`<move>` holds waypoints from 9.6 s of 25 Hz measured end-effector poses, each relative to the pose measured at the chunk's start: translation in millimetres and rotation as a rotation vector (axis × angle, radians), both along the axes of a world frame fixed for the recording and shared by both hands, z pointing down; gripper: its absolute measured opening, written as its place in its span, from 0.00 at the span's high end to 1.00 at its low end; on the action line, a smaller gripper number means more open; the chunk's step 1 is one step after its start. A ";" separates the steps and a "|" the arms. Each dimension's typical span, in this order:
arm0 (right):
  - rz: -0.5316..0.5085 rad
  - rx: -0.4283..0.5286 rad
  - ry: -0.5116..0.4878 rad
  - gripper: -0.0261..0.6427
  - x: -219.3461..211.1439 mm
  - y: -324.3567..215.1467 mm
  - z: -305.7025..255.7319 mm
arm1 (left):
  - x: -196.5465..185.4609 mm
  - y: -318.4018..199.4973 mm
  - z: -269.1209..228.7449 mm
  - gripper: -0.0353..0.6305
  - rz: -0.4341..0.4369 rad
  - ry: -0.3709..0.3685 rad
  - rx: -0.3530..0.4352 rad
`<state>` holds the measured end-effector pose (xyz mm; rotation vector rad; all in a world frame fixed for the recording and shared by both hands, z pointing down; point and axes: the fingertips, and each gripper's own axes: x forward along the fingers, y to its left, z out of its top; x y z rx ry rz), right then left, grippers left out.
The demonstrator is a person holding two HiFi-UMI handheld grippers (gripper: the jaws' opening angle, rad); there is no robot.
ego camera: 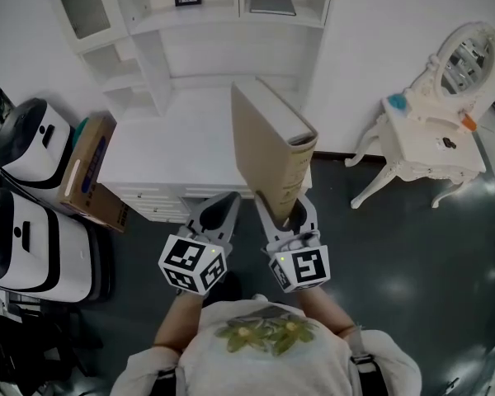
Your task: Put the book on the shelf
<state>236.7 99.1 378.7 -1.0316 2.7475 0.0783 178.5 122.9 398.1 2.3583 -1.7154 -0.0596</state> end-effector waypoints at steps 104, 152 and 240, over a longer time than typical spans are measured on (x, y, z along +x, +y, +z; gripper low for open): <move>0.281 0.158 -0.068 0.62 -280.4 -335.3 -64.1 | -318.2 -322.1 -13.8 0.90 0.158 0.005 0.040; 0.397 0.290 -0.069 0.62 -284.3 -399.6 -113.6 | -336.9 -370.2 -4.3 0.90 0.140 0.007 0.008; 0.497 0.162 -0.007 0.62 -304.5 -470.8 -134.6 | -342.2 -387.4 6.6 0.90 0.118 0.002 -0.022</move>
